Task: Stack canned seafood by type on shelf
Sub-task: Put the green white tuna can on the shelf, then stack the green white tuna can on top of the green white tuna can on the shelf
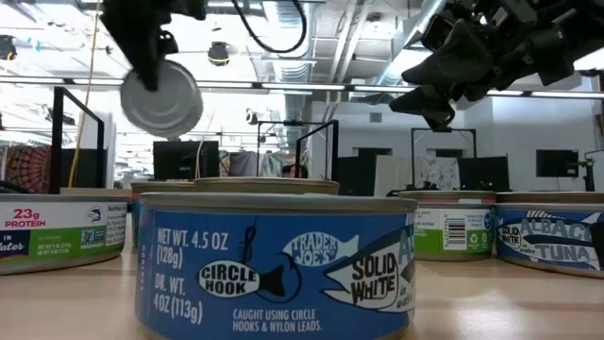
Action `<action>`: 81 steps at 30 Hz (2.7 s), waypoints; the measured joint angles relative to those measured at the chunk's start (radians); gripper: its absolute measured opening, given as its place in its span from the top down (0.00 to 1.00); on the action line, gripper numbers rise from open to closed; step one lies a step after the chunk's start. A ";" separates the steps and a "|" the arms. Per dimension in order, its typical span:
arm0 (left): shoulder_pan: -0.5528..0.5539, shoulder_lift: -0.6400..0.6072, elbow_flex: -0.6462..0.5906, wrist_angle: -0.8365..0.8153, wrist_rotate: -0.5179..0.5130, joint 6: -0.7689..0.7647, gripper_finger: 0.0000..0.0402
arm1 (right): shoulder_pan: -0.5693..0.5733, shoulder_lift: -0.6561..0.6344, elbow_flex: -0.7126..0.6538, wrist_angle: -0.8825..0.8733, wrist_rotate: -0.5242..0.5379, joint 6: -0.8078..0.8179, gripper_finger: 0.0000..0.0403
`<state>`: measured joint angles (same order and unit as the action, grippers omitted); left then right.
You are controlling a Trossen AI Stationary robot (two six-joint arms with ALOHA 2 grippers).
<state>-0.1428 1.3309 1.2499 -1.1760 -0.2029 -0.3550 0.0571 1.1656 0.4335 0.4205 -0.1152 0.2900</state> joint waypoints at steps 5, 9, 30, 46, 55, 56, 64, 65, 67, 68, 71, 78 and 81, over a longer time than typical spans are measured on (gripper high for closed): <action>0.227 -0.036 0.000 -0.044 0.146 0.087 0.67 | -0.039 0.000 0.000 0.012 -0.047 -0.031 0.39; 0.414 -0.036 0.000 -0.052 0.285 0.249 0.67 | -0.086 0.000 0.000 0.014 -0.124 -0.078 0.39; 0.882 0.177 0.000 -0.231 0.540 0.712 0.67 | -0.131 0.000 0.000 0.029 -0.226 -0.111 0.39; 0.998 0.274 0.000 -0.302 0.445 0.874 0.61 | -0.192 -0.003 0.000 0.028 -0.226 -0.115 0.39; 0.999 0.273 0.000 -0.262 0.346 0.839 0.57 | -0.197 -0.003 0.000 0.027 -0.226 -0.114 0.39; 0.999 0.273 0.000 -0.257 0.346 0.832 0.56 | -0.196 -0.003 0.000 0.027 -0.226 -0.114 0.39; 0.999 0.273 0.000 -0.256 0.327 0.818 0.48 | -0.195 -0.003 0.000 0.027 -0.226 -0.114 0.39; 0.999 0.273 0.000 -0.256 0.325 0.825 0.47 | -0.195 -0.003 0.000 0.027 -0.225 -0.114 0.39; 1.001 0.273 0.000 -0.254 0.315 0.838 0.47 | -0.195 -0.003 0.000 0.027 -0.225 -0.114 0.39; 1.002 0.273 0.000 -0.254 0.309 0.840 0.47 | -0.195 -0.003 0.000 0.027 -0.225 -0.114 0.39; 1.002 0.273 0.000 -0.239 0.258 0.833 0.46 | -0.195 -0.003 0.000 0.027 -0.225 -0.114 0.39; 1.002 0.273 0.000 -0.222 0.190 0.815 0.46 | -0.195 -0.003 0.000 0.028 -0.225 -0.114 0.39; 1.002 0.273 0.000 -0.222 0.188 0.822 0.44 | -0.195 -0.003 0.000 0.028 -0.225 -0.114 0.39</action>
<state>0.8593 1.6043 1.2502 -1.3975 -0.0152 0.4666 -0.1380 1.1629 0.4335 0.4488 -0.3401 0.1761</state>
